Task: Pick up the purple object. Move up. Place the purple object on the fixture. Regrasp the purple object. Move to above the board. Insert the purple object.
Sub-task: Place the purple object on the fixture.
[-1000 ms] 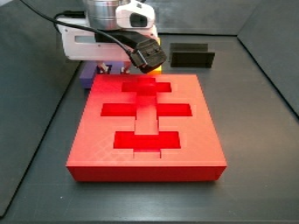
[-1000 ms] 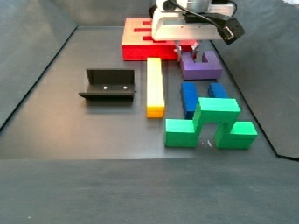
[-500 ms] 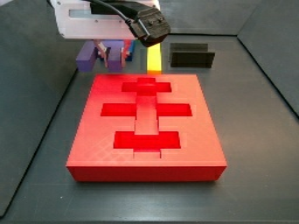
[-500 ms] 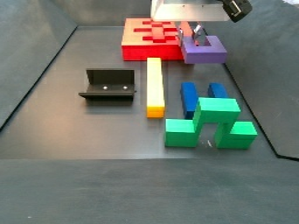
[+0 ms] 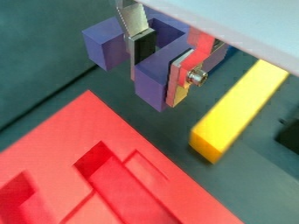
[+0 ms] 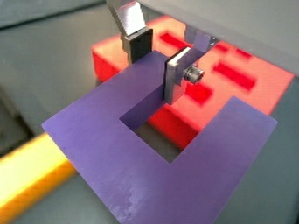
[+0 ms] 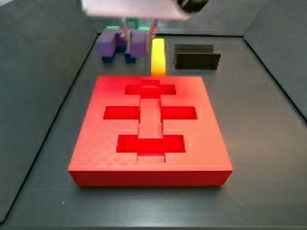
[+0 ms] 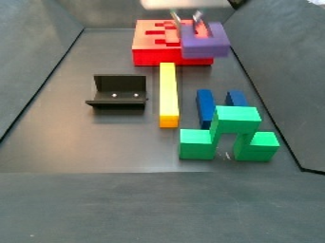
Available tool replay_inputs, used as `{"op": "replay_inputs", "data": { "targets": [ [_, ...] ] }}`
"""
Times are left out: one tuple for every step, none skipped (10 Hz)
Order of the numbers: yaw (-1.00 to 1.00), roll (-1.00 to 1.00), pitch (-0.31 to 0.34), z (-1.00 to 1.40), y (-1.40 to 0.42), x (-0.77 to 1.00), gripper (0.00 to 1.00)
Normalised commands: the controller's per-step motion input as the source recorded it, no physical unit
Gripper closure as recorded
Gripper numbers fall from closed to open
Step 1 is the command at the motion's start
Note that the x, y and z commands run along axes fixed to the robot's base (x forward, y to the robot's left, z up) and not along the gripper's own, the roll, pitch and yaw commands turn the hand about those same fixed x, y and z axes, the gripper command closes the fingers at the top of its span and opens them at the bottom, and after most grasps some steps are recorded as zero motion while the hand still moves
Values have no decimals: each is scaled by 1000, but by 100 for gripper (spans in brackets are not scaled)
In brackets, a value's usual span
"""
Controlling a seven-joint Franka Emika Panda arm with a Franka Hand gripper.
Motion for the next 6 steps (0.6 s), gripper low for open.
{"op": "replay_inputs", "data": {
  "targets": [
    [-169, -711, 183, 389, -46, 963, 100],
    [-211, -794, 103, 311, -6, 946, 100],
    [-311, -971, 0, 243, 0, 811, 100],
    [-346, -991, -37, 163, 14, 763, 100],
    [-374, -1000, -117, 191, 29, 691, 100],
    [-320, -1000, -169, 160, 40, 689, 100]
  ]
}}
